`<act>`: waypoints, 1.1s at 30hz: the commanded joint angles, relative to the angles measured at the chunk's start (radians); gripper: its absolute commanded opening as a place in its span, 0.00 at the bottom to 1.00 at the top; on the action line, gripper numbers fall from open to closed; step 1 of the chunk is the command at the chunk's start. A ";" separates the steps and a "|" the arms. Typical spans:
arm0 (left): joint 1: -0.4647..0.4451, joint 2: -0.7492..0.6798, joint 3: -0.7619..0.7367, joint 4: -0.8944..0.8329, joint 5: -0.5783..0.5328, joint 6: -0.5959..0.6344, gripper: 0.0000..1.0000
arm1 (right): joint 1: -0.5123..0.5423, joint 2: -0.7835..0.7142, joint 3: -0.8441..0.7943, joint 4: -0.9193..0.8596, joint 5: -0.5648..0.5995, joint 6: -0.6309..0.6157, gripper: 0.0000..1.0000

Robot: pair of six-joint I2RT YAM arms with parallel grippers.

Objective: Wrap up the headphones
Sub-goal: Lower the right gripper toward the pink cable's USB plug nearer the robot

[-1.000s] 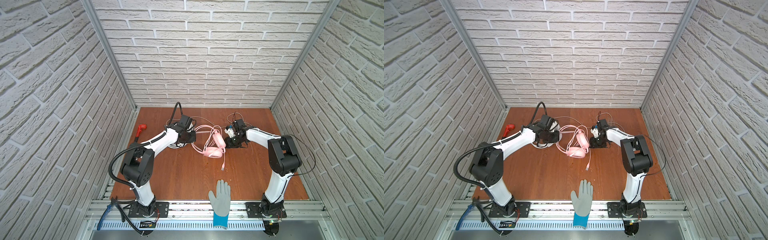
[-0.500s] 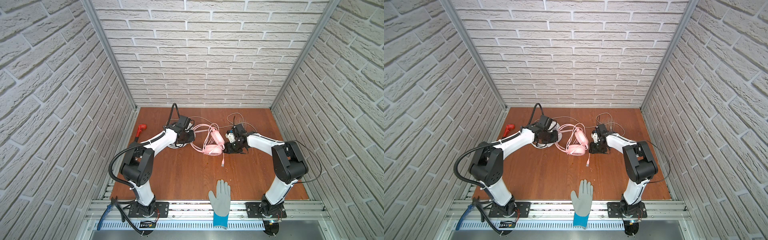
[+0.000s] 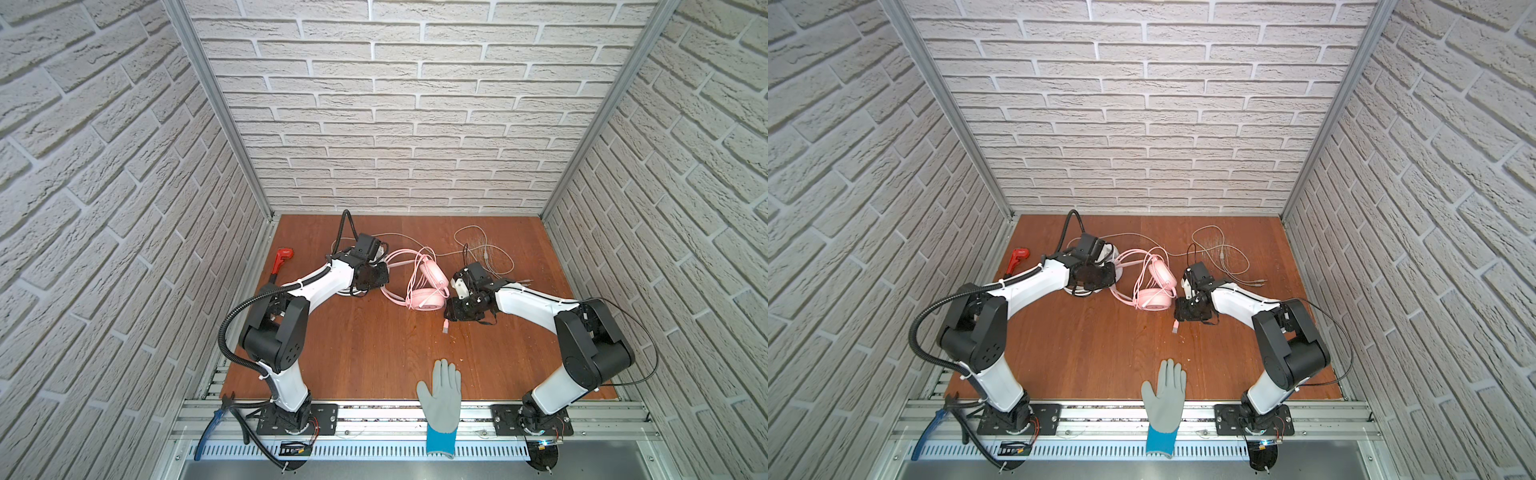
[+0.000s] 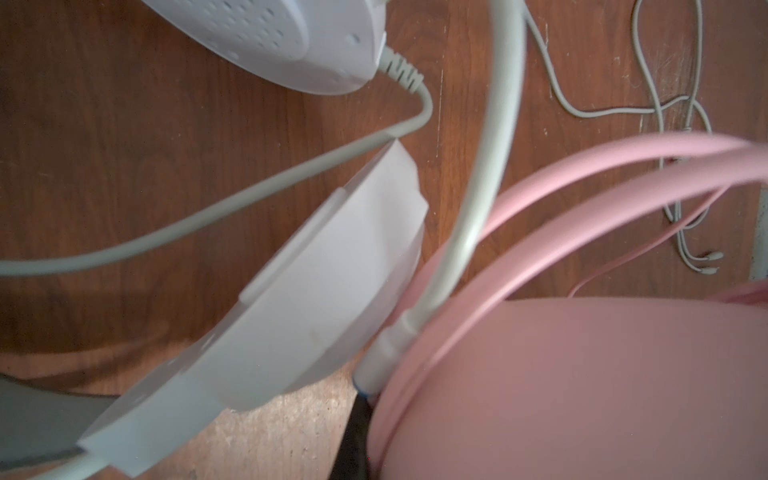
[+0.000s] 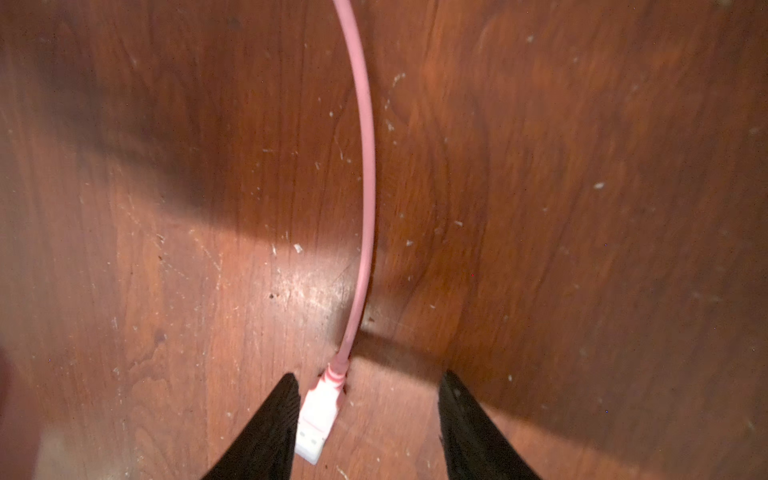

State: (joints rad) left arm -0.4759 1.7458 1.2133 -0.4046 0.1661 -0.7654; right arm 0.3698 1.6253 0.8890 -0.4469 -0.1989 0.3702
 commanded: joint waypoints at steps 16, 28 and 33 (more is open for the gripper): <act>0.017 -0.030 0.003 0.066 0.039 -0.042 0.00 | 0.040 0.076 0.033 -0.141 0.141 -0.006 0.54; 0.016 -0.031 0.000 0.069 0.052 -0.048 0.00 | 0.040 0.057 -0.009 -0.146 0.137 0.001 0.51; 0.017 -0.032 -0.005 0.076 0.058 -0.058 0.00 | 0.040 0.003 -0.046 -0.095 0.056 0.048 0.51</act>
State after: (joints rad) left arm -0.4667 1.7458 1.2083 -0.3962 0.1772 -0.7906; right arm 0.4088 1.6424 0.9035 -0.4946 -0.1020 0.3740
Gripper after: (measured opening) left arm 0.083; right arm 0.509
